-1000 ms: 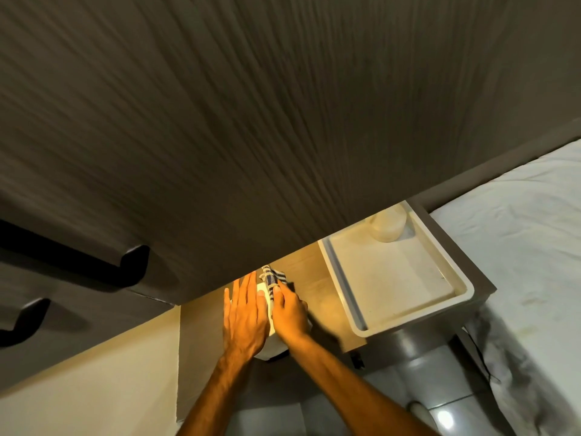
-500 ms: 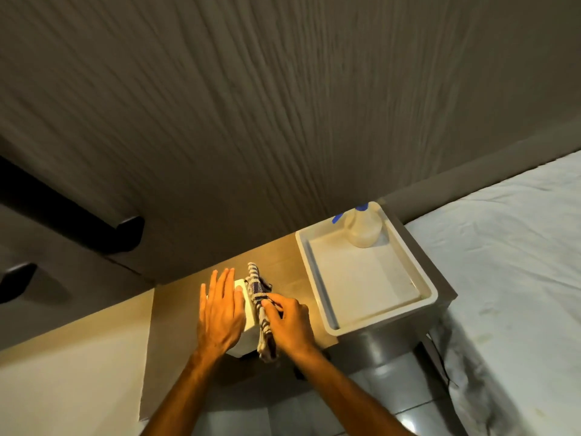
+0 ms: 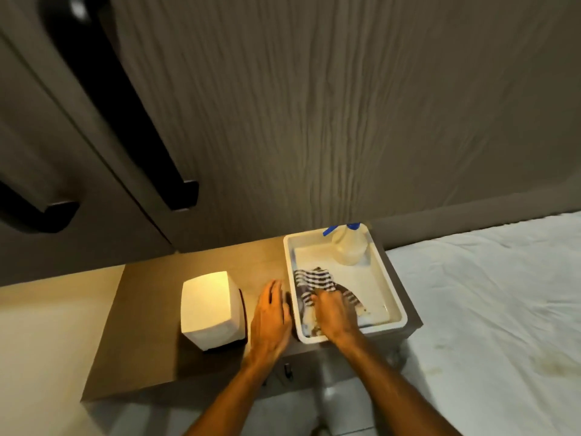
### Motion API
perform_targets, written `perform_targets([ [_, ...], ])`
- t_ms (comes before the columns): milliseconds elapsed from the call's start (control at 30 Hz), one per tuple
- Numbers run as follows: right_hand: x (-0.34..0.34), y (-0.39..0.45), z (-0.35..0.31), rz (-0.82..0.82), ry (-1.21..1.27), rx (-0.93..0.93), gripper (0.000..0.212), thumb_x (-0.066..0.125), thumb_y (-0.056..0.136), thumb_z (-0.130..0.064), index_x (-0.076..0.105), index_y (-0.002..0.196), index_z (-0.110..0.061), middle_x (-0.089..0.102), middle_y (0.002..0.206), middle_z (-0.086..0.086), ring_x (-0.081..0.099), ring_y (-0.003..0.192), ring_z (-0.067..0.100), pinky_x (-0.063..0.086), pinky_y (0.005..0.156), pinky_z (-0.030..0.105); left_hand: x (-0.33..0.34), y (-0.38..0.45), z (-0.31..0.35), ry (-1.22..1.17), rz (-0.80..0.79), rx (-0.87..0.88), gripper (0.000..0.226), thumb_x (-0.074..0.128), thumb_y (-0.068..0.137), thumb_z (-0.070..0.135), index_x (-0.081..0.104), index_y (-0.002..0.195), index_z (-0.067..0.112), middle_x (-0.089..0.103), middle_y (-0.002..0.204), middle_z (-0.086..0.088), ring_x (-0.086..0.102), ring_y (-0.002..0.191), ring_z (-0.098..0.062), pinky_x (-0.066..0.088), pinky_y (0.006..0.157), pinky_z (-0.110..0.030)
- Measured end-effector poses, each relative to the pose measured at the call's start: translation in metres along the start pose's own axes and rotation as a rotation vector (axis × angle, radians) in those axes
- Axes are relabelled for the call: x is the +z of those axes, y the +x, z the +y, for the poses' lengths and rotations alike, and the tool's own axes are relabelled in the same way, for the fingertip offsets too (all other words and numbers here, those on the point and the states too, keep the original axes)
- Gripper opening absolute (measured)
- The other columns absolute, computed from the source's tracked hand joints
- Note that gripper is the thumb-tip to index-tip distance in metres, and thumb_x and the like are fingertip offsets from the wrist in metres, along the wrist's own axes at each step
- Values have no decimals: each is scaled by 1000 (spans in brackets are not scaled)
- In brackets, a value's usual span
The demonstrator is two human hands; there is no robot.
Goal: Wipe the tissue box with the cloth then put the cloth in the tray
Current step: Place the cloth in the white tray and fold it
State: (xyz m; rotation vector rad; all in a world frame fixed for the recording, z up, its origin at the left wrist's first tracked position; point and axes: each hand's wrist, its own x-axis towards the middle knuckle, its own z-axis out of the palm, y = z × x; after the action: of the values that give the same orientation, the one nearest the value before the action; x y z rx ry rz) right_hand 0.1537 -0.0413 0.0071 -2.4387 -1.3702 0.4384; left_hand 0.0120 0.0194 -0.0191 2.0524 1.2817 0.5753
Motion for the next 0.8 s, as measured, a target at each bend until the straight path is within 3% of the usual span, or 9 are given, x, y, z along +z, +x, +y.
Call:
perform_targets([
  [33,4,-2,1,-1,42,-23,27,50,101,-30,61,123,-20,70,120,4,69,105,23,59,90,38,6,0,-9,67,-4,-33,49,45,104,28,33,150,14,38,156,-10,36,143,-17,31,118,-33],
  [100,7,-7,6,47,80,-108,29,52,99,-32,58,126,-23,63,127,-1,65,110,17,58,92,33,12,0,-23,253,-34,-51,54,45,103,24,28,152,8,31,159,-17,29,147,-29,29,121,-45],
  [167,7,-12,15,27,44,-222,27,57,96,-34,58,122,-25,59,125,-4,61,110,14,57,90,29,16,-4,-30,391,-89,-57,59,40,105,28,17,155,9,18,164,-17,17,151,-30,20,124,-44],
  [233,7,-14,22,-110,-3,-292,24,63,92,-38,62,113,-25,60,117,-3,61,107,16,54,86,28,19,-9,-34,474,-109,-35,61,32,106,32,6,157,11,5,166,-14,5,153,-29,9,125,-42],
  [300,5,-10,23,-226,-51,-287,27,68,88,-40,66,110,-24,61,116,-1,60,106,18,52,86,31,21,-13,-35,517,-115,-29,61,28,106,33,2,157,11,0,166,-14,1,153,-29,6,125,-42],
  [433,3,3,17,-240,-146,-284,30,76,83,-33,69,111,-23,63,116,1,61,107,22,55,88,37,23,-11,-32,572,-133,-53,62,24,106,35,-4,156,12,-5,166,-14,-3,153,-28,4,125,-42],
  [567,9,6,16,-224,-171,-309,23,68,89,-32,70,110,-23,63,114,2,62,104,23,56,88,38,23,-10,-32,576,-146,-66,62,23,106,35,-5,156,13,-6,166,-13,-4,153,-28,4,126,-42],
  [700,4,5,23,-310,-15,-236,32,58,92,-49,76,100,-24,67,107,-3,63,95,14,56,82,34,23,-10,-28,577,-159,-79,62,23,107,35,-6,156,12,-6,166,-14,-4,153,-28,4,126,-42],
  [800,2,5,29,-92,160,-54,30,58,92,-52,70,99,-25,67,106,-6,64,90,10,56,78,27,21,-11,-26,577,-169,-76,61,23,107,35,-6,156,11,-6,166,-14,-4,153,-29,3,126,-42],
])
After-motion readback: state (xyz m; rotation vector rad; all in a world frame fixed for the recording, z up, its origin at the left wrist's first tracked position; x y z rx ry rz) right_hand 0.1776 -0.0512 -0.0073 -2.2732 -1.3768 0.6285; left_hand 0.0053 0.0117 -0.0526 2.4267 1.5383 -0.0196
